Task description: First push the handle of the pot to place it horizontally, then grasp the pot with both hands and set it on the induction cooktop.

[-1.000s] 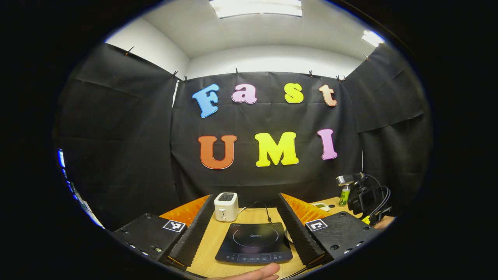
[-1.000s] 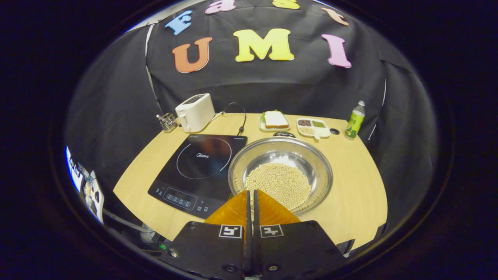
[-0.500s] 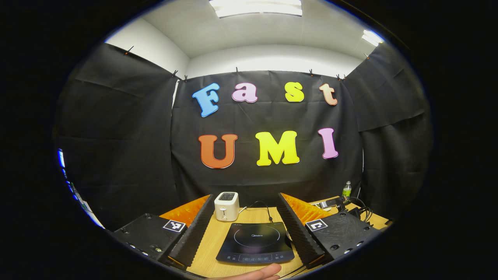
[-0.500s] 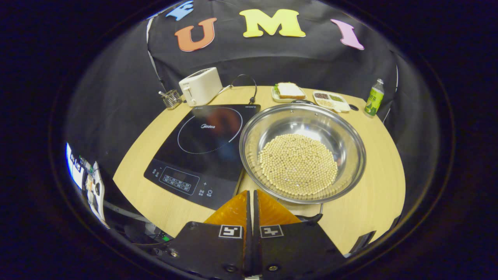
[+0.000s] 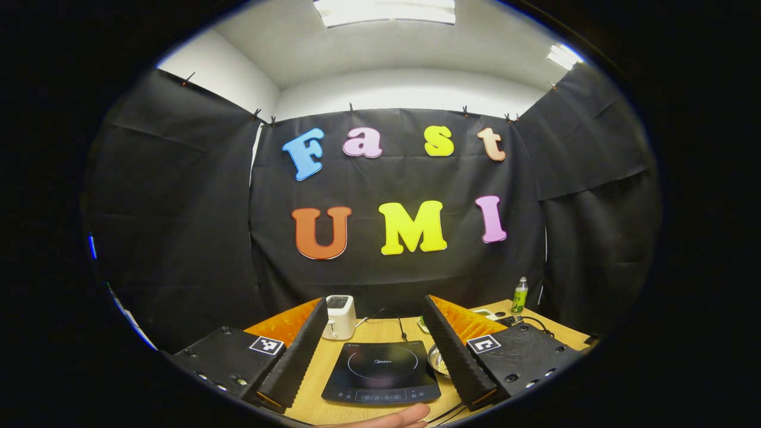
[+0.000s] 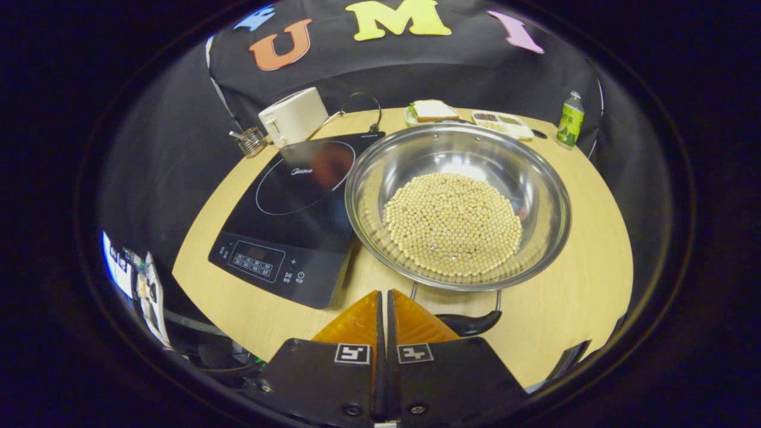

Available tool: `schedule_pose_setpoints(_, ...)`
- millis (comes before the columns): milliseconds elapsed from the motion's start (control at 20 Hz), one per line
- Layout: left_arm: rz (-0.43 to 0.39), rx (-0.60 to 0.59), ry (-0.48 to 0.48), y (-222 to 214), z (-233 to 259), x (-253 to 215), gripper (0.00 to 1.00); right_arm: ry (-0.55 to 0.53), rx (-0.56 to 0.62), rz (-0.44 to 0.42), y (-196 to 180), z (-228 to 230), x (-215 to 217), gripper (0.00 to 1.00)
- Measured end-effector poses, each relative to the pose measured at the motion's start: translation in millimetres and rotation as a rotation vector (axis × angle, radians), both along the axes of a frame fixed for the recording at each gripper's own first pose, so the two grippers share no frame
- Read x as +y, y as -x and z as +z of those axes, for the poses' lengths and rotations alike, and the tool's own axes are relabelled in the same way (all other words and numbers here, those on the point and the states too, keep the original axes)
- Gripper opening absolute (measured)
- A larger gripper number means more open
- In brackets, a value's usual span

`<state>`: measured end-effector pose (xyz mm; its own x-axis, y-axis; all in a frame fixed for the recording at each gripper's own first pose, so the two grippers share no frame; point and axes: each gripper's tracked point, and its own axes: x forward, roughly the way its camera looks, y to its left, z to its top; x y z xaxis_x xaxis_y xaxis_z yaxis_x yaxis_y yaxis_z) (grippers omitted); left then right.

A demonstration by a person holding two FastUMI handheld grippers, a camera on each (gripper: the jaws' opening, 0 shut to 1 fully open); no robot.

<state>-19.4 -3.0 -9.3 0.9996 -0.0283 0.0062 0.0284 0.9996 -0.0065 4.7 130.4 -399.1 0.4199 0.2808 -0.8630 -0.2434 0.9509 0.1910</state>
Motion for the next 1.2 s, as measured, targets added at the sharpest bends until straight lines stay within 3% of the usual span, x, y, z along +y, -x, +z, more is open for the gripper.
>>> schedule_pose_setpoints(600, -0.007, -0.010, 0.006, -0.2, 0.9, -4.2, 0.96, 0.012, -0.004, -0.005, 1.1, -0.7, -31.3, 0.00)
schedule_pose_setpoints(650, -0.003, -0.009, 0.003, -1.1, 1.1, -3.2, 0.96, 0.014, -0.005, -0.003, 2.1, -0.6, -34.7, 0.04)
schedule_pose_setpoints(1200, -0.027, -0.022, -0.002, 3.3, 4.7, -22.5, 0.96, 0.080, -0.011, -0.032, -2.4, -1.8, -95.9, 0.00)
